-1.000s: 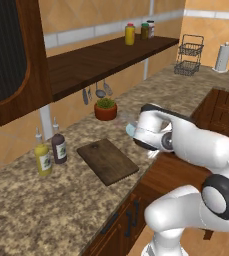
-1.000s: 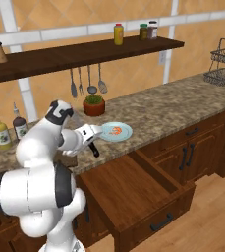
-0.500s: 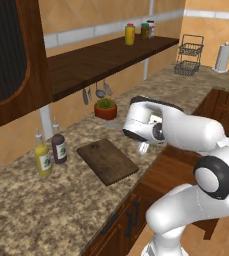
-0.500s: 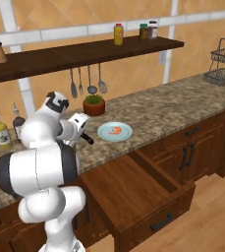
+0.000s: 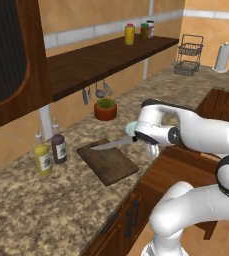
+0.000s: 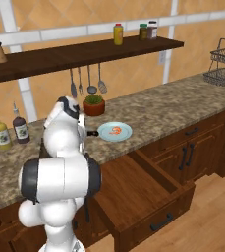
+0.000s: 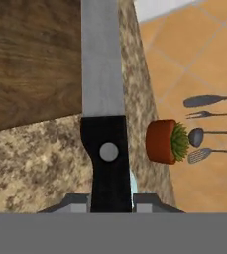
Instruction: Pick up the knife from the drawer and place it on the cutting board. Then place the meat from the plate to the cutting board.
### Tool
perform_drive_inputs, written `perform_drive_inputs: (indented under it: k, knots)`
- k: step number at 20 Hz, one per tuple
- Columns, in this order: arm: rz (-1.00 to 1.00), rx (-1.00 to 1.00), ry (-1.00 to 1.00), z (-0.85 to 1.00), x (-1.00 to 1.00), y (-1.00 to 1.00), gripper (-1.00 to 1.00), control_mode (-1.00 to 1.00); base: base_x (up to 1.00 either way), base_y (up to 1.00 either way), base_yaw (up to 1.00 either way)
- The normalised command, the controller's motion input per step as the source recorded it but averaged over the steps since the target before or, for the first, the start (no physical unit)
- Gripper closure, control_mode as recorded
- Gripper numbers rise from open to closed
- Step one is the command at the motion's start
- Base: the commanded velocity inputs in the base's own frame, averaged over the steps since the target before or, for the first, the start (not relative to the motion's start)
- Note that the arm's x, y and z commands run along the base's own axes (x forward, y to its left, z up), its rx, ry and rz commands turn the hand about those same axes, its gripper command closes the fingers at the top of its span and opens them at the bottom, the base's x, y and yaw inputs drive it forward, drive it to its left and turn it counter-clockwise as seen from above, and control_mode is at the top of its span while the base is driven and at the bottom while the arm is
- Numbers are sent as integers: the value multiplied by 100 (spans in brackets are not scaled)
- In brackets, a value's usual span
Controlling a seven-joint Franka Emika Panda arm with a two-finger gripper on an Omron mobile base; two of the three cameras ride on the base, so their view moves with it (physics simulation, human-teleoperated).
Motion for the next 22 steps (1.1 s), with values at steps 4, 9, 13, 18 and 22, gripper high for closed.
perform_drive_inputs:
  k: [4, 9, 13, 18, 22]
  knots:
    - [56, -57, 6, 41, 28, 0, 100, -100, 0, 0, 0]
    - [49, -61, 21, 49, 43, 3, 100, -100, 0, 0, 0]
    - [41, -54, 24, 37, 64, 26, 100, -100, 0, 0, 0]
    - [33, -30, 35, 28, 83, 42, 100, -100, 0, 0, 0]
    - [20, -15, 26, 34, 68, 3, -100, -100, 0, 0, 0]
